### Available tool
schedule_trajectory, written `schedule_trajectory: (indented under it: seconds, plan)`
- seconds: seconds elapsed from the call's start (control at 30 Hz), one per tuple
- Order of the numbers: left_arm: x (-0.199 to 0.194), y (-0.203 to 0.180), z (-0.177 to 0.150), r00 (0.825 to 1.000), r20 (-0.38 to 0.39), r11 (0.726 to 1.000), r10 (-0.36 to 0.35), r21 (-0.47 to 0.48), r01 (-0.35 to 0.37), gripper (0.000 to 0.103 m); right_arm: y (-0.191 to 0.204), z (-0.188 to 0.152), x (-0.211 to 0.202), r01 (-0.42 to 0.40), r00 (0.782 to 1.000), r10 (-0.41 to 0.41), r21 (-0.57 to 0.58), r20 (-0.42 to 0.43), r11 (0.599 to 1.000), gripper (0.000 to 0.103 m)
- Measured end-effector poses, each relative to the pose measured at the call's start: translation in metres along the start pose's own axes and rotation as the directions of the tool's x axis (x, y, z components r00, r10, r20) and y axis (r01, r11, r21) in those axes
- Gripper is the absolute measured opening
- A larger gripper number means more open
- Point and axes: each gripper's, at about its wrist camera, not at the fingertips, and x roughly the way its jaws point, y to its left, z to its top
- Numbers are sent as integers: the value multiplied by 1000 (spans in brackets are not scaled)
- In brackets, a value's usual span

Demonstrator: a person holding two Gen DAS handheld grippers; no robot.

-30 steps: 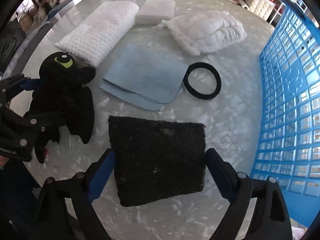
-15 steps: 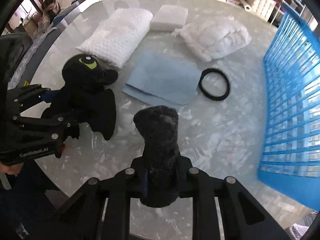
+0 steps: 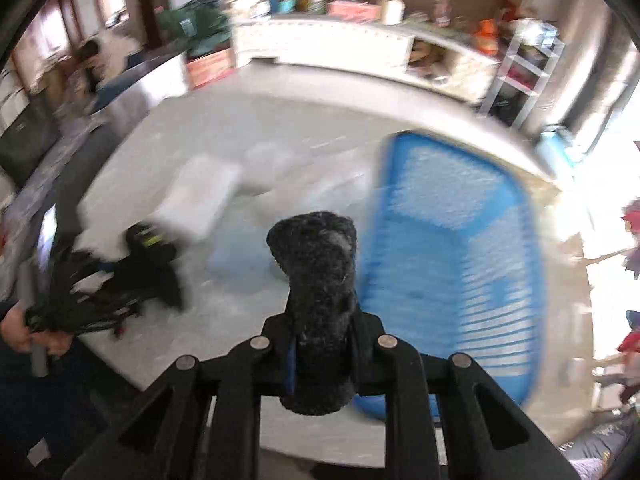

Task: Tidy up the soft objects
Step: 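Carry the black cloth into the blue basket and open the right tool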

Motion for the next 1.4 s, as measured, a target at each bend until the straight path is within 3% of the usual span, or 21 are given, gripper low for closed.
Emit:
schedule_trajectory:
  seconds: [0.17, 0.23, 0.37, 0.7, 0.87, 0.97, 1.03, 1.07, 1.13, 1.27, 1.33, 1.4]
  plan:
    - [-10, 3, -1, 1000, 4, 1000, 0, 8, -1, 53, -63, -1, 49, 73, 991, -62, 87, -117, 993, 18]
    - [-17, 4, -3, 1000, 9, 1000, -1, 12, 1, 53, -69, -8, 69, 50, 987, -36, 87, -160, 995, 18]
    - [-28, 1, -10, 1000, 12, 1000, -3, 18, 2, 53, -60, -18, 93, 2, 981, 2, 19, -196, 1000, 18]
    - [-34, -7, -12, 1000, 19, 1000, -6, 26, 5, 53, -30, -20, 101, -124, 974, 103, -89, -203, 988, 16]
    - [-38, -10, -12, 1000, 27, 1000, -11, 28, 10, 53, -31, -18, 101, -91, 976, 59, -145, -211, 985, 17]
    - [-44, -14, -10, 999, 43, 999, -21, 36, 19, 53, -47, -15, 106, -43, 975, 12, -135, -221, 990, 28]
    - [-50, -18, -8, 998, 60, 999, -27, 40, 25, 53, -53, -15, 106, -41, 972, 12, -121, -233, 992, 42]
    - [-51, -20, -6, 998, 63, 999, -29, 41, 27, 53, -57, -16, 108, -47, 973, 19, -114, -232, 992, 44]
    - [-58, -26, -2, 997, 72, 998, -35, 51, 31, 53, -62, -14, 102, -48, 976, 24, -108, -217, 993, 62]
    - [-69, -42, 7, 995, 89, 996, -40, 81, 32, 53, -71, -9, 87, -12, 983, -6, -99, -181, 995, 80]
    - [-74, -52, 12, 994, 96, 994, -47, 98, 37, 53, -81, -6, 82, 2, 986, -16, -87, -163, 996, 94]
    - [-79, -63, 17, 993, 103, 992, -62, 118, 50, 53, -89, -7, 74, -17, 990, 8, -64, -143, 998, 103]
